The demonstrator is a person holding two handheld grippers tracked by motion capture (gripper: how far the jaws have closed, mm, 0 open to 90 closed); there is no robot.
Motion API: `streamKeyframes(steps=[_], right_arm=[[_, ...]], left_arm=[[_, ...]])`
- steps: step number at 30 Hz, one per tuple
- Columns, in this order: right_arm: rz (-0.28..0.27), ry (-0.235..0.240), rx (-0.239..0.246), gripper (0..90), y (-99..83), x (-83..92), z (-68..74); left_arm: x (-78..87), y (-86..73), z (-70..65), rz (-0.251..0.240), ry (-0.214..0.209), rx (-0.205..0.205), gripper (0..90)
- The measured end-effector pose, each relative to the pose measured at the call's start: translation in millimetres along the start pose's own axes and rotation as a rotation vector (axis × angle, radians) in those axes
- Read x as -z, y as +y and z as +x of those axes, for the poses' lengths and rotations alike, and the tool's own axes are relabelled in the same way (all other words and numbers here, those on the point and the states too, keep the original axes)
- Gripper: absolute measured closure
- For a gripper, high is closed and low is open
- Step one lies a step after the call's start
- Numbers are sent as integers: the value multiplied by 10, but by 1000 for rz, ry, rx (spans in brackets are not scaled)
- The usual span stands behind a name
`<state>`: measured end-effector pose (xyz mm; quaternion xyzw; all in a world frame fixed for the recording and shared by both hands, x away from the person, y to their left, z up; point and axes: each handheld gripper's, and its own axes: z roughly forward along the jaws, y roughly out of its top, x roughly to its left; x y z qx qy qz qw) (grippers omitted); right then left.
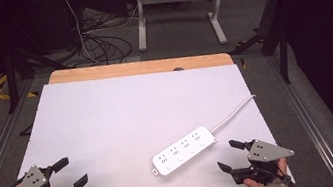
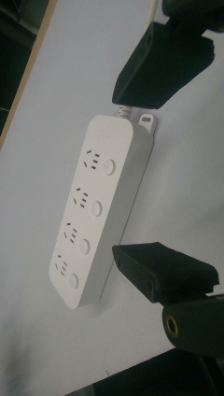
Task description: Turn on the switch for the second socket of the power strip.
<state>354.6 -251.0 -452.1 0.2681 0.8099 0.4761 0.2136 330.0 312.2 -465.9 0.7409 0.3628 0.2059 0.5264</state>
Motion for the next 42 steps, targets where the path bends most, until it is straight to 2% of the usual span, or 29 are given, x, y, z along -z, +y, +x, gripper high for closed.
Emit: streamKeyframes(steps=[10, 15, 17, 18, 19, 20, 22, 23, 33, 35, 37, 39, 42], right_arm=[[1, -1, 5, 237, 3, 8, 5], [-1, -8, 13, 247, 10, 16, 2], [1, -7, 10, 251, 14, 16, 11], [3, -9, 11, 252, 15, 17, 12], [2, -8, 9, 252, 14, 16, 11], [2, -9, 9, 252, 13, 18, 7], [-2, -17, 1, 252, 11, 24, 3], [-3, -15, 1, 252, 10, 29, -4], [-1, -1, 1, 276, 90, 41, -29], [7, 10, 5, 339, 162, 48, -37], [13, 15, 1, 353, 174, 48, -31], [16, 22, 6, 404, 240, 31, -27], [11, 29, 12, 417, 299, 17, -30]], left_arm=[[20, 14, -33, 3, -18, -49, 147], [28, 18, -36, 8, -1, -74, 144], [24, 19, -44, 8, -3, -72, 140], [23, 20, -45, 9, -3, -70, 139], [23, 20, -50, 7, -9, -49, 139], [27, 24, -44, 2, -27, -10, 139], [32, 27, -34, -18, -45, 31, 135], [36, 28, -39, -19, -40, 31, 135], [34, 28, -55, -13, 3, -46, 133], [36, 29, -54, -14, 8, -61, 132], [35, 31, -64, -13, 14, -58, 132], [36, 36, -65, -9, 17, -73, 128], [31, 37, -75, -3, 15, -79, 126]])
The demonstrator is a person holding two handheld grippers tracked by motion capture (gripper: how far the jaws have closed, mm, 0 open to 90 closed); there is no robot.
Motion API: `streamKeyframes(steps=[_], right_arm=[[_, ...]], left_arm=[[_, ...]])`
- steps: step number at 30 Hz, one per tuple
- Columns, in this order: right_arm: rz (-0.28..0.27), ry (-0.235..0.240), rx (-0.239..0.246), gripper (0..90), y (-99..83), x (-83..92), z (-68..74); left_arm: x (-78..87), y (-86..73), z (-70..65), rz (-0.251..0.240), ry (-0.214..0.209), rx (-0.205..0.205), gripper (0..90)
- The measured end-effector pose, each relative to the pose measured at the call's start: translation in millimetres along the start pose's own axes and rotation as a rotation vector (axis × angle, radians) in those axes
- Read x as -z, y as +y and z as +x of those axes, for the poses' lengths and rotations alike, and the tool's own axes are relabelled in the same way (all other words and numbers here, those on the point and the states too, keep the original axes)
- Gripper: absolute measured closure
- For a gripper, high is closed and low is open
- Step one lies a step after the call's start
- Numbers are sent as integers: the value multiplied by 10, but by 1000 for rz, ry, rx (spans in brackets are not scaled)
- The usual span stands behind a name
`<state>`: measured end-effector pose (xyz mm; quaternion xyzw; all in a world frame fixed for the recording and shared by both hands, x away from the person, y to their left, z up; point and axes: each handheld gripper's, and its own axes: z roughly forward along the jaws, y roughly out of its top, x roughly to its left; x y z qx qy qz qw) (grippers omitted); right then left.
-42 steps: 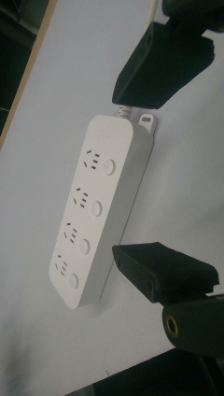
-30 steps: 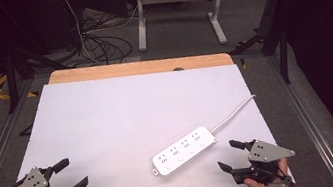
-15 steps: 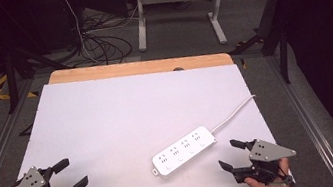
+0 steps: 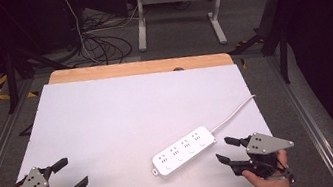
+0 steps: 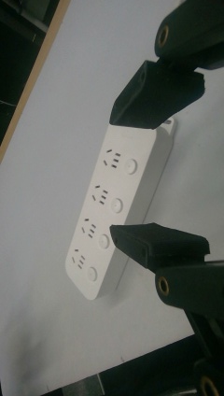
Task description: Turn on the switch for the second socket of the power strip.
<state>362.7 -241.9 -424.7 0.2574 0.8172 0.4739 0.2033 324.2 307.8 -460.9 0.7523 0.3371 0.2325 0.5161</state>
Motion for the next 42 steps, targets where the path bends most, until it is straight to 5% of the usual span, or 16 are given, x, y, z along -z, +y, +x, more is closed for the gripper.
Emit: streamKeyframes(steps=[17, 42], right_arm=[[6, 44, 33, 477, 443, -253, 11], [25, 105, 45, 508, 699, -663, 51]], left_arm=[[5, 1, -3, 8, 13, -11, 126], [-2, -1, -8, 17, 19, -10, 126]])
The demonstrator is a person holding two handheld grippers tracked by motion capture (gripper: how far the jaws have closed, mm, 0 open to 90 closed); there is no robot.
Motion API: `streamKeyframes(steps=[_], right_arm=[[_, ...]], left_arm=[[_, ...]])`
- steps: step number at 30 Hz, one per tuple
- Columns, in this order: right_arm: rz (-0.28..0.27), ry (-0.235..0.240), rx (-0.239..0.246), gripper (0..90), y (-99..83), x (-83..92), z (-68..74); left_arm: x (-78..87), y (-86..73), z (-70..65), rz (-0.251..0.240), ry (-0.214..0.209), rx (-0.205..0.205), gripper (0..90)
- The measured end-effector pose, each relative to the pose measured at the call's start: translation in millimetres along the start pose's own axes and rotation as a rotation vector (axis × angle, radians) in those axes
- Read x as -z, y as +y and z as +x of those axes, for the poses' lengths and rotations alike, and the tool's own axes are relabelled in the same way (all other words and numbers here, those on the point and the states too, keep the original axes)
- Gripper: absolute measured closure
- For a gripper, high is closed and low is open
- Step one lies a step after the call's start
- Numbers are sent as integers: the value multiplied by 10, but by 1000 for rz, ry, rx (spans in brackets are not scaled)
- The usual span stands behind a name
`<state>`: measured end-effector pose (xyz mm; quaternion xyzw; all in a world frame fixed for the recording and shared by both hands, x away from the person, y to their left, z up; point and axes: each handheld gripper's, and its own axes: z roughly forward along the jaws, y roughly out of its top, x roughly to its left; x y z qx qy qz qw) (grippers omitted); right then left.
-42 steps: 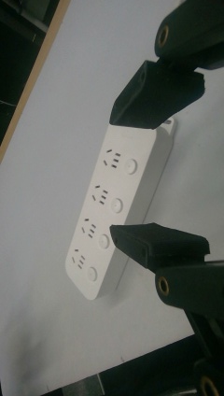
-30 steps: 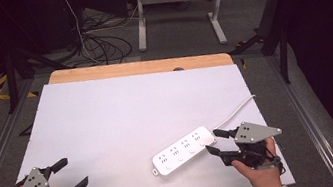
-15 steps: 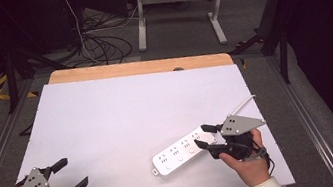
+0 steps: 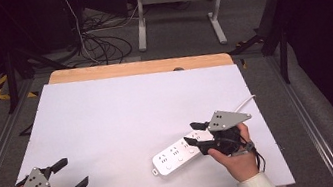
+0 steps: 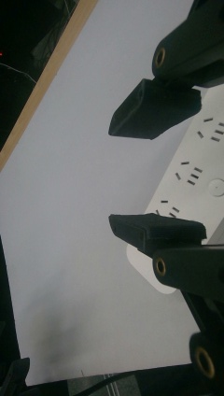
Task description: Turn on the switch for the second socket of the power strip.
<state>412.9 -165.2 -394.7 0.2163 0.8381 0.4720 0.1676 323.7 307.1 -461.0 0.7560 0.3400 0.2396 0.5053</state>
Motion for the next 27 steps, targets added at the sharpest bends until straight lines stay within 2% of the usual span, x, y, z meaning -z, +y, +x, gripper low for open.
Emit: streamKeyframes(steps=[12, 18, 21, 22, 23, 24, 27], right_arm=[[11, 38, 4, 521, 89, -219, 20], [18, 44, -3, 552, 63, -226, 1], [26, 38, -11, 652, 57, -209, -13], [31, 33, -13, 720, 57, -206, -15], [42, 26, -15, 833, 55, -206, -18], [52, 19, -10, 894, 51, -208, -23], [92, -4, 4, 900, 46, -228, -20]], left_arm=[[-6, -4, -1, 4, 5, 6, 127], [-3, -4, -1, 1, 6, 8, 127], [-2, -3, 1, 3, 8, 2, 127], [-2, -2, 0, 3, 8, 2, 127], [-3, -3, -2, 2, 7, 6, 127], [-3, -3, -2, 3, 7, 5, 127], [-1, -2, 4, 6, 9, -3, 127]])
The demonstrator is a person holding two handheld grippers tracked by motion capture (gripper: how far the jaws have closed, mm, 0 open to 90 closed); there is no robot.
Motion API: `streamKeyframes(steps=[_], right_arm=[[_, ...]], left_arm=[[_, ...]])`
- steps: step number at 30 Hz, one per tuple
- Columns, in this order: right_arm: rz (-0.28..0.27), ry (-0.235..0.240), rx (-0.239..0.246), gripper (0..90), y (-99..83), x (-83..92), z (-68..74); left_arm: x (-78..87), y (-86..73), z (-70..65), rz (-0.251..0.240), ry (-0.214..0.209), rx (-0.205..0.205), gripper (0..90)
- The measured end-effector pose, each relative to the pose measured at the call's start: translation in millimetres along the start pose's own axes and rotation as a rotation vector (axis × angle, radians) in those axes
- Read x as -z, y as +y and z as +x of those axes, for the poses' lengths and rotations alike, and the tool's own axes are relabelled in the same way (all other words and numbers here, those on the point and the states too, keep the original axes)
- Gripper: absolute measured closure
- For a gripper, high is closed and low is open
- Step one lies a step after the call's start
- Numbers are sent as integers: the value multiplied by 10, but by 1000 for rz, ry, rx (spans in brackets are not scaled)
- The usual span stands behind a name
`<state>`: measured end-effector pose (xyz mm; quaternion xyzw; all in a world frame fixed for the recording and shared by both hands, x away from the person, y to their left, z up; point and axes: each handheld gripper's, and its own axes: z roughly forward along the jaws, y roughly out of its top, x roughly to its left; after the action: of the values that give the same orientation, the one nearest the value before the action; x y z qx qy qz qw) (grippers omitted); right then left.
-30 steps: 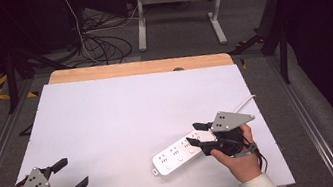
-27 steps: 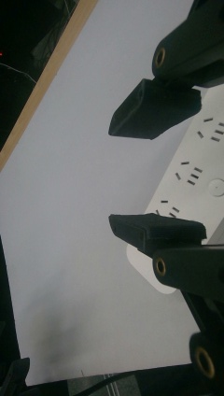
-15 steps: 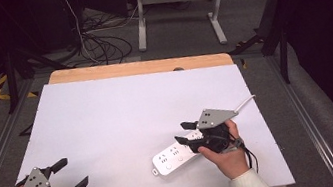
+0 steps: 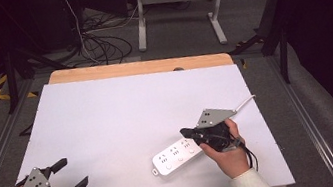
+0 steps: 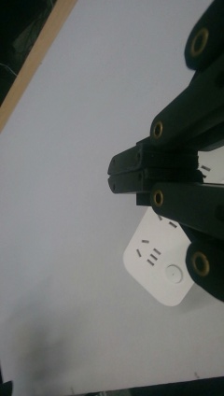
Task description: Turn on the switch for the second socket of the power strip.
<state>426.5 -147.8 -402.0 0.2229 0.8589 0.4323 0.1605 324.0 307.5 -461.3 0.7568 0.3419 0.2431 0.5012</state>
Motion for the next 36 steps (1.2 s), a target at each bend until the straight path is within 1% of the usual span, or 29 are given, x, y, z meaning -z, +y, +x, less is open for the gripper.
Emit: streamKeyframes(steps=[2, 3, 4, 7, 8, 10, 18, 21, 24, 30, 33, 36], right_arm=[[32, -20, 20, 900, 0, -17, 11], [45, -22, 27, 900, 0, -23, 12], [58, -26, 36, 900, 0, -29, 14], [123, -53, 63, 900, -2, -66, 27], [139, -56, 63, 900, -9, -80, 29], [169, -49, 55, 900, -17, -102, 18], [282, -6, 17, 900, -54, -174, -15], [312, 6, 14, 900, -65, -203, -20], [344, 4, 4, 900, -76, -229, -15], [393, 26, -14, 900, -100, -276, -21], [418, 37, -28, 900, -111, -300, -15], [434, 50, -27, 900, -119, -318, -13]], left_arm=[[-2, -1, 0, 0, 0, 2, 127], [-3, -2, -3, -1, -1, 7, 127], [-1, -1, 1, 0, 1, 2, 127], [-2, -2, -3, 1, -2, 7, 128], [0, -1, 1, 4, -2, 1, 128], [1, 1, 4, 8, -1, -6, 128], [2, 1, 4, 18, -3, -3, 127], [1, 1, 5, 19, -3, -3, 127], [2, 1, 5, 21, -3, -4, 127], [2, 1, 4, 25, -5, 0, 127], [3, 2, 7, 26, -5, -5, 127], [3, 2, 8, 26, -5, -5, 127]])
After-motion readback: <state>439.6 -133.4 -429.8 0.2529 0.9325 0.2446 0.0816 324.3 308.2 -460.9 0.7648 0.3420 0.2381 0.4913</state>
